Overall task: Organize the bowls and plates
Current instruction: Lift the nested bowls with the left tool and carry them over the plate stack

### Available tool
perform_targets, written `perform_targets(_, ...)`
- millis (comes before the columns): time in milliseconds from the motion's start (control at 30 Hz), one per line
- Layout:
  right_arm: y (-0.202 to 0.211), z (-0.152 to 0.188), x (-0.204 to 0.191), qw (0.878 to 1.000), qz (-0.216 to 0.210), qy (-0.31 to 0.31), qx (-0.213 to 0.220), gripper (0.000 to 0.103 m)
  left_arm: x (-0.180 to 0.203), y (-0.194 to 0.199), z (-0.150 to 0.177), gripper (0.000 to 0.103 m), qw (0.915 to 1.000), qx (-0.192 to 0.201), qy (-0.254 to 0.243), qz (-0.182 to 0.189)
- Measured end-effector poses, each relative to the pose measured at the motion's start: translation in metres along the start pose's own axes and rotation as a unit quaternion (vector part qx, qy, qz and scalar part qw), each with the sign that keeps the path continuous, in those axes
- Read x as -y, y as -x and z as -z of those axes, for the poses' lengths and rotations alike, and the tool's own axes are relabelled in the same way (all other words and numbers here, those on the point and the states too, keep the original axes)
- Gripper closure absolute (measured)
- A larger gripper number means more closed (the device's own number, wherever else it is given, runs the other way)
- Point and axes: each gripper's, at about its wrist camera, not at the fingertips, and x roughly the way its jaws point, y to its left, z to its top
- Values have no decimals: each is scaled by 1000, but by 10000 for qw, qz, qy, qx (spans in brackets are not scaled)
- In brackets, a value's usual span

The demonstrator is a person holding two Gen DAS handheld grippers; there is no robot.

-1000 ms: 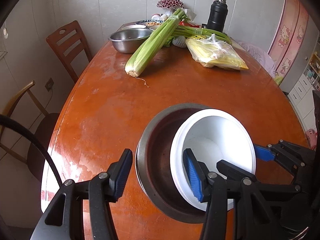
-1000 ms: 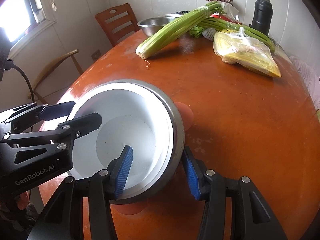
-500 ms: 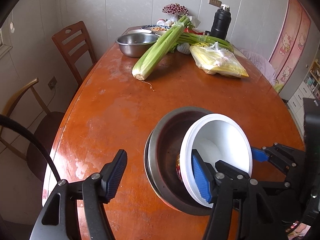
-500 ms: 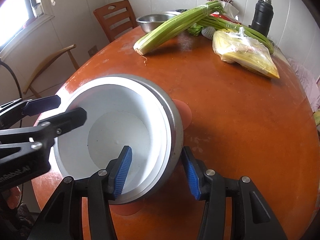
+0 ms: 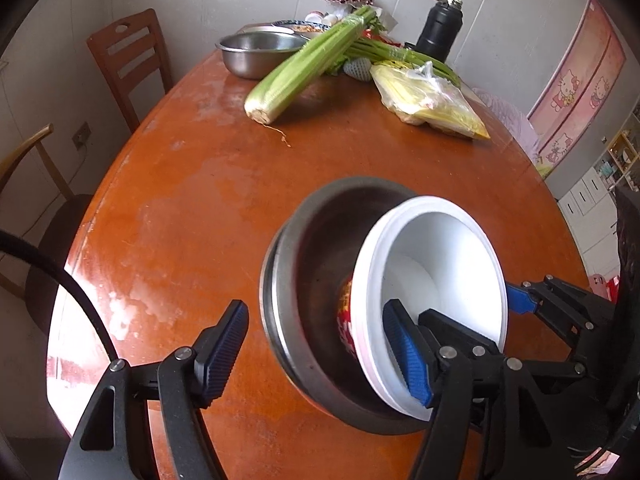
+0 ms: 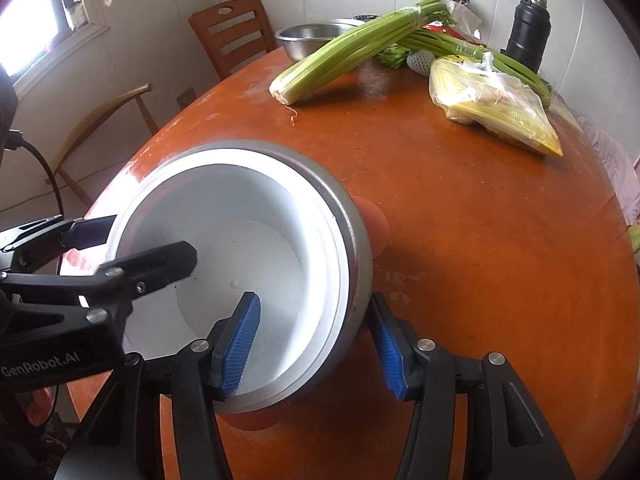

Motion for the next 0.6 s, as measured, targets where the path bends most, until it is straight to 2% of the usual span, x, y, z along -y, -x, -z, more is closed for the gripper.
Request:
perform_targets(267,0,4,5,10000,-26,-36,-38,46,13,-5,-3,35,9997,0,-197,-140)
perform_targets(600,8,13,26,9998,88,-200,-28,46,40,-14,-7,35,9993,-25,-378,-14)
